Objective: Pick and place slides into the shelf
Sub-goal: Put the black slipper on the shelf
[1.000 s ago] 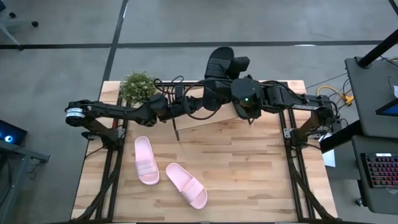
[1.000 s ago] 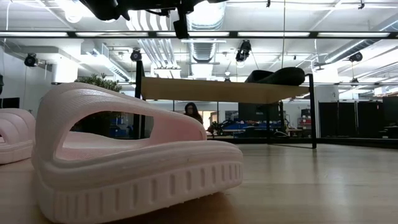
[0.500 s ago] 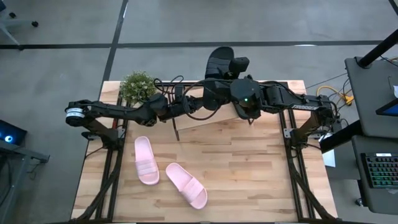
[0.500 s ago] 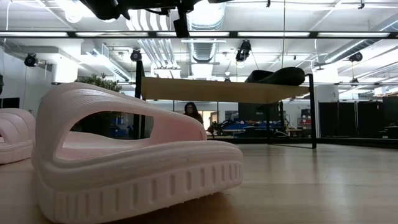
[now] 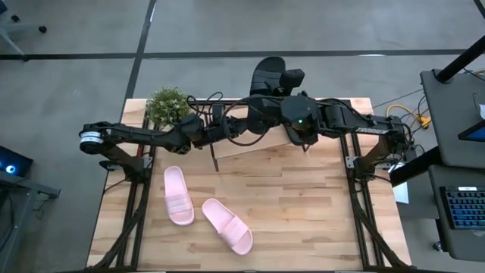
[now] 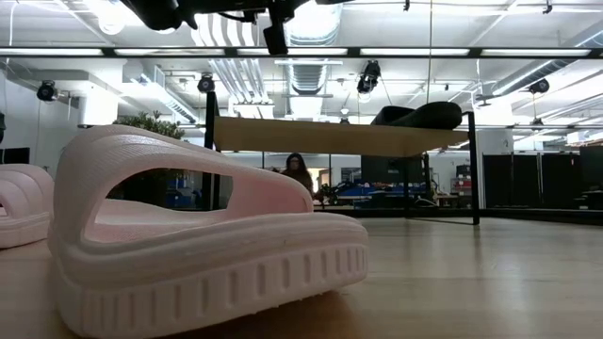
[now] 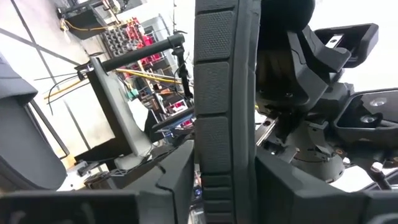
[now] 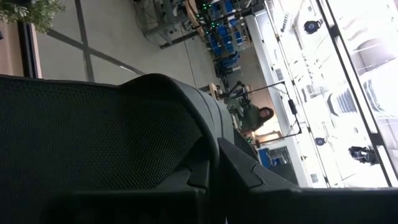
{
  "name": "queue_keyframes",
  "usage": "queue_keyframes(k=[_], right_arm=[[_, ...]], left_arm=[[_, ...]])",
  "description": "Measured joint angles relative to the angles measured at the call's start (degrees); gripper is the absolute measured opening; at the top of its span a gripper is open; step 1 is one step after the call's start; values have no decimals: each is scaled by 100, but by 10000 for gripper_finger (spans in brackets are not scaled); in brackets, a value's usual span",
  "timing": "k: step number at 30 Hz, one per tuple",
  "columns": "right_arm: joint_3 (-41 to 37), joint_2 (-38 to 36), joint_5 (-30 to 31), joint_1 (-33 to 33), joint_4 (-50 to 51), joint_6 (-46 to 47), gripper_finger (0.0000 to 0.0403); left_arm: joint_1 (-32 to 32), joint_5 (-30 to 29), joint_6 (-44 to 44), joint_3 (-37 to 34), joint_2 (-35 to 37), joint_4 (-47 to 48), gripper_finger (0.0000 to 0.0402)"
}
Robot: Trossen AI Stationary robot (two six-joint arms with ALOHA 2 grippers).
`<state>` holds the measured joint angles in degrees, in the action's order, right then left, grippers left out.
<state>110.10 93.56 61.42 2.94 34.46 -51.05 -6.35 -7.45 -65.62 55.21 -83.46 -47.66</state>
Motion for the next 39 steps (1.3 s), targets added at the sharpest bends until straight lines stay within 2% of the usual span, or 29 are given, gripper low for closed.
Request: queue_keyframes(k=[26, 39], right_arm=[[114, -154, -16, 2, 49, -149, 9], [130, -436, 34, 2, 127, -145, 8]], left_arm=[[-74, 51, 60, -101, 2, -11, 133], [-99, 250, 847, -134, 19, 72, 133]])
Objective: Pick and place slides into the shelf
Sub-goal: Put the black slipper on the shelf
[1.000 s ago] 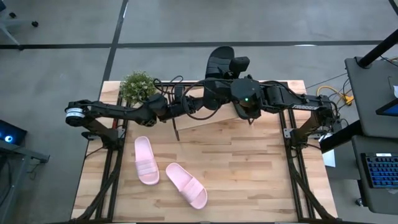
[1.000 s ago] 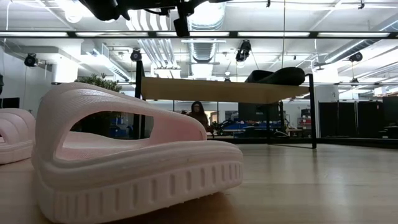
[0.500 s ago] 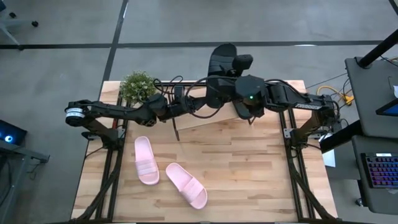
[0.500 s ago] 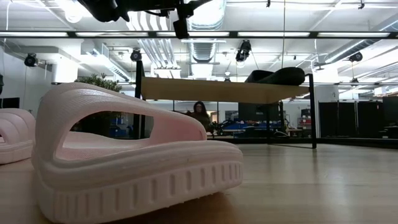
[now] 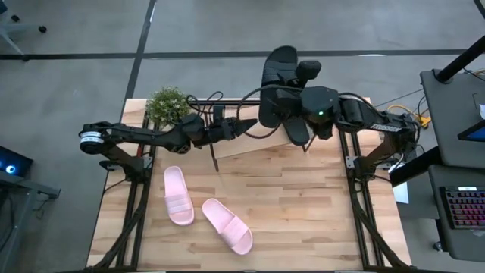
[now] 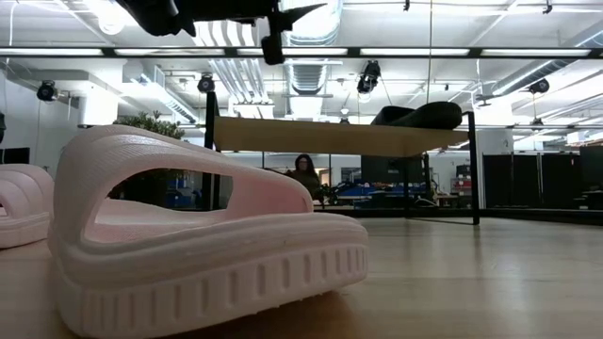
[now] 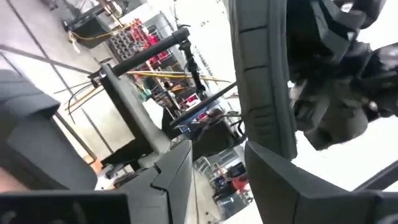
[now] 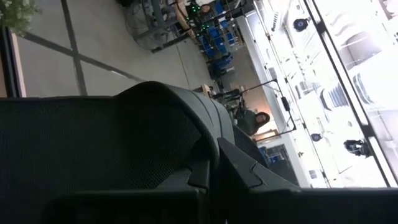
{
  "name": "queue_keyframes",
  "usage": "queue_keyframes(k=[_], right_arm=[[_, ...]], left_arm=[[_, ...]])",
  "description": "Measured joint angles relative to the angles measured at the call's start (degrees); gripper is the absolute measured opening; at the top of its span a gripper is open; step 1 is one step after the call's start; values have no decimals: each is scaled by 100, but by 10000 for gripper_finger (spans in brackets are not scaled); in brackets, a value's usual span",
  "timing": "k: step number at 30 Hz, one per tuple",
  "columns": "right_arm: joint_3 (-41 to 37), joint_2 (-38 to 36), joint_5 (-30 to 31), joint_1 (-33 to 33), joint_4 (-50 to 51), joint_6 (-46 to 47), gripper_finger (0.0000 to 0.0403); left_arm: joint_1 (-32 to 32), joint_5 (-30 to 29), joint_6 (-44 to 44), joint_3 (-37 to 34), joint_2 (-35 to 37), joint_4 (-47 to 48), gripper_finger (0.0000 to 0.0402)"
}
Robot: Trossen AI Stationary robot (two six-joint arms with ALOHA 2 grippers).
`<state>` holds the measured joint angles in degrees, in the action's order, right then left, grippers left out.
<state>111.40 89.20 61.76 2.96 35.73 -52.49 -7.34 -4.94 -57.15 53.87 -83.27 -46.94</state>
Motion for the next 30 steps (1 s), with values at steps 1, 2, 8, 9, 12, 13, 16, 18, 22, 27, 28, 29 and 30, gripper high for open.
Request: queue_keyframes(k=[1, 2, 8, 9, 12, 13, 16, 18, 22, 27, 28, 29, 30], right_arm=[[1, -18, 1, 0, -1, 19, 8], [1, -38, -4, 0, 1, 59, 8], [1, -244, -268, 0, 137, 472, 8], [1, -284, -393, 0, 157, 584, 8], [1, -356, -768, 0, 346, 933, 8], [1, -370, -912, -2, 428, 1079, 8], [-3, -438, -1463, -64, 663, 1599, 8], [-3, -487, -1752, -122, 805, 1898, 8], [-3, -504, -2004, -223, 1022, 2106, 8], [-5, -499, -2774, -417, 1179, 2362, 8], [-5, -499, -2935, -478, 1232, 2436, 8], [-10, -492, -3073, -539, 1266, 2495, 8], [-16, -485, -3179, -602, 1287, 2540, 8]], left_arm=[[-7, 29, 93, 0, 30, -1, 132], [-6, 56, 203, 0, 62, -14, 132], [-10, 155, 1004, -13, 286, -22, 132], [-10, 211, 1198, -23, 342, -24, 132], [-10, 483, 1785, -68, 565, 29, 132], [-10, 570, 1914, -86, 658, 157, 132], [-8, 678, 2373, -92, 986, 777, 132], [-8, 681, 2737, -94, 1240, 1167, 132], [-8, 674, 3238, -94, 1813, 2151, 132], [-6, 668, 3545, -94, 2496, 3201, 132], [-5, 670, 3553, -94, 2624, 3388, 132], [-3, 668, 3555, -94, 2732, 3534, 132], [3, 668, 3557, -94, 2828, 3647, 132]])
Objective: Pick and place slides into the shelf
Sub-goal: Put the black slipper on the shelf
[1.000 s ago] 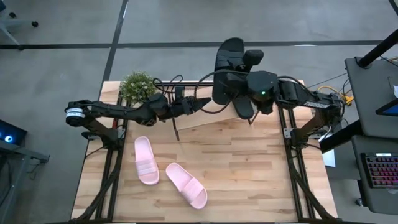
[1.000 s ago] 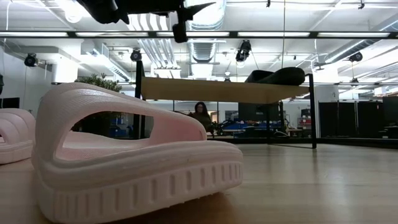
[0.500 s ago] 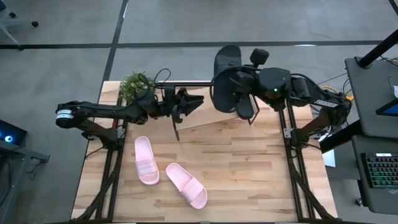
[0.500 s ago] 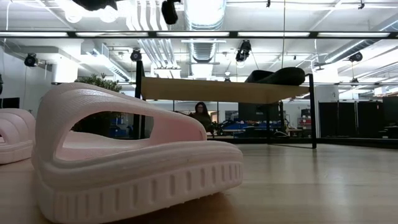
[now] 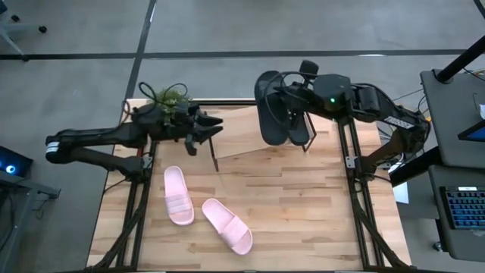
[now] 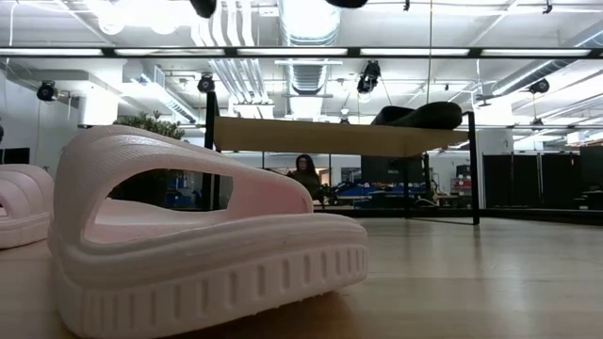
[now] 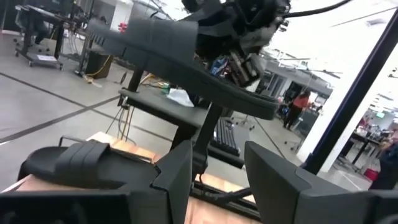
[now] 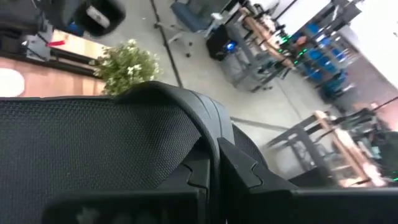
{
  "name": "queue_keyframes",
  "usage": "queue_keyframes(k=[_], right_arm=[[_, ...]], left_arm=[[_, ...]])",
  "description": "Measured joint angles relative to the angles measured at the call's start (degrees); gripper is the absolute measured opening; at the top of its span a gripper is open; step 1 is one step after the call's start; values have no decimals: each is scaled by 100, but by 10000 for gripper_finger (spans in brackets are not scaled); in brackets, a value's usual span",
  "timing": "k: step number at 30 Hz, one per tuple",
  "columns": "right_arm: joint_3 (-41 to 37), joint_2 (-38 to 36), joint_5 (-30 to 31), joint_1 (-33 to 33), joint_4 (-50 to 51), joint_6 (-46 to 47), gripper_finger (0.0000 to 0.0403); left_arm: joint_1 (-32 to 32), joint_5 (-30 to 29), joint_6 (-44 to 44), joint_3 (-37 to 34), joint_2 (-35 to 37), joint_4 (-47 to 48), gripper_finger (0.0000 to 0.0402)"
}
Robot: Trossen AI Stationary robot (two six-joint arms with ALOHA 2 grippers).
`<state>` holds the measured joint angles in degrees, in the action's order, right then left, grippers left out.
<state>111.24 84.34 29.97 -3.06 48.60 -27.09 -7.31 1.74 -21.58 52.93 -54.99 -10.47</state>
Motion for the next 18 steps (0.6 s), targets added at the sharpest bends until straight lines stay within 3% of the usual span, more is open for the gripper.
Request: queue_keyframes(k=[9, 18], right_arm=[[-183, 12, -1169, -492, 137, 161, 8], [-412, 15, -1705, -771, 130, 12, 8]], left_arm=[[31, -33, 113, -503, 735, 252, 132], [35, -227, -318, -1196, 1018, 189, 132]])
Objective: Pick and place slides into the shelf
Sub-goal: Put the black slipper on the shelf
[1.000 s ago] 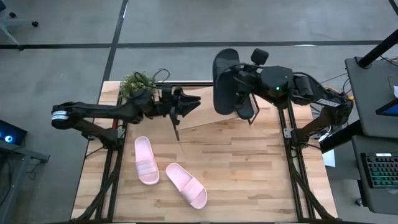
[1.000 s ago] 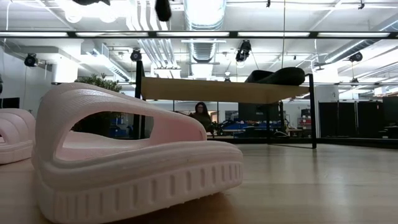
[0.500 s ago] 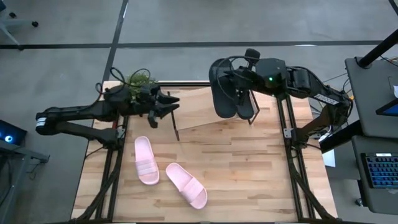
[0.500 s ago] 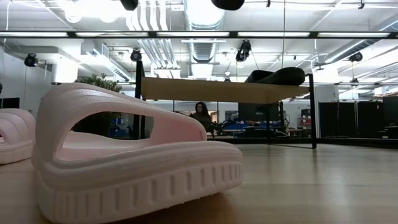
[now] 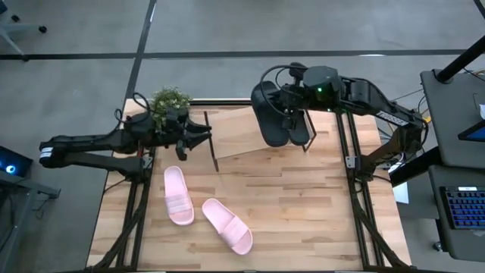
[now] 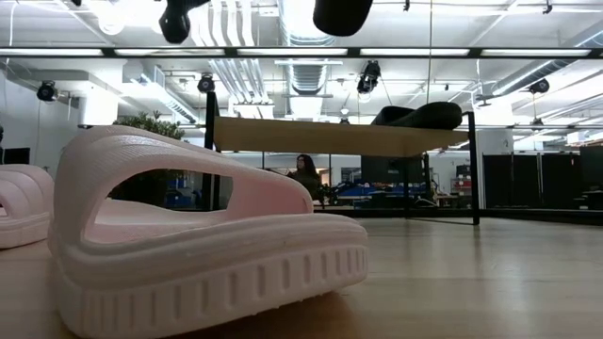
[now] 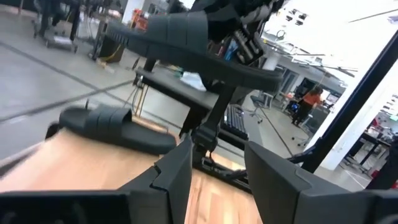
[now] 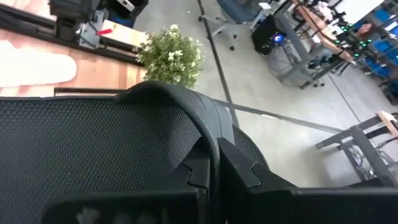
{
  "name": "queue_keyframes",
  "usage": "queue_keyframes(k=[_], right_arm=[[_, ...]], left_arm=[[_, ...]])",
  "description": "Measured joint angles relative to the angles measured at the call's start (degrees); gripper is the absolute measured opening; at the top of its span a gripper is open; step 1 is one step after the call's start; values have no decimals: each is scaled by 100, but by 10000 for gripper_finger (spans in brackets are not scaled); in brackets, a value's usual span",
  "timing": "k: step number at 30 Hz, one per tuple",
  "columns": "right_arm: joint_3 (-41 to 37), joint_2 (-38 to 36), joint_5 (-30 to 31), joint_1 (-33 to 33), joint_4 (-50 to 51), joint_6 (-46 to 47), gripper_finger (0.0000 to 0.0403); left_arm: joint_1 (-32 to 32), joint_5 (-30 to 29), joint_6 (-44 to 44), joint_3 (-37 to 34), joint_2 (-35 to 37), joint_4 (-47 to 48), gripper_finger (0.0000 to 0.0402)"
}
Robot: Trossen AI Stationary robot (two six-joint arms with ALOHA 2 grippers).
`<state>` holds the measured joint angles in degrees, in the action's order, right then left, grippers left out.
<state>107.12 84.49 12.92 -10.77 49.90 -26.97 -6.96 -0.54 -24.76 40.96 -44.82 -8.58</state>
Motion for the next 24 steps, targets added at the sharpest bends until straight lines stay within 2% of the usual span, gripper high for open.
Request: queue_keyframes(k=[14, 24], right_arm=[[-1357, 9, -264, -204, -790, -641, 8], [-2083, -45, -303, -441, -1326, -914, 8]], left_arm=[[0, -126, -170, -200, 60, 5, 132], [-2, -149, 381, -203, 481, 9, 132]])
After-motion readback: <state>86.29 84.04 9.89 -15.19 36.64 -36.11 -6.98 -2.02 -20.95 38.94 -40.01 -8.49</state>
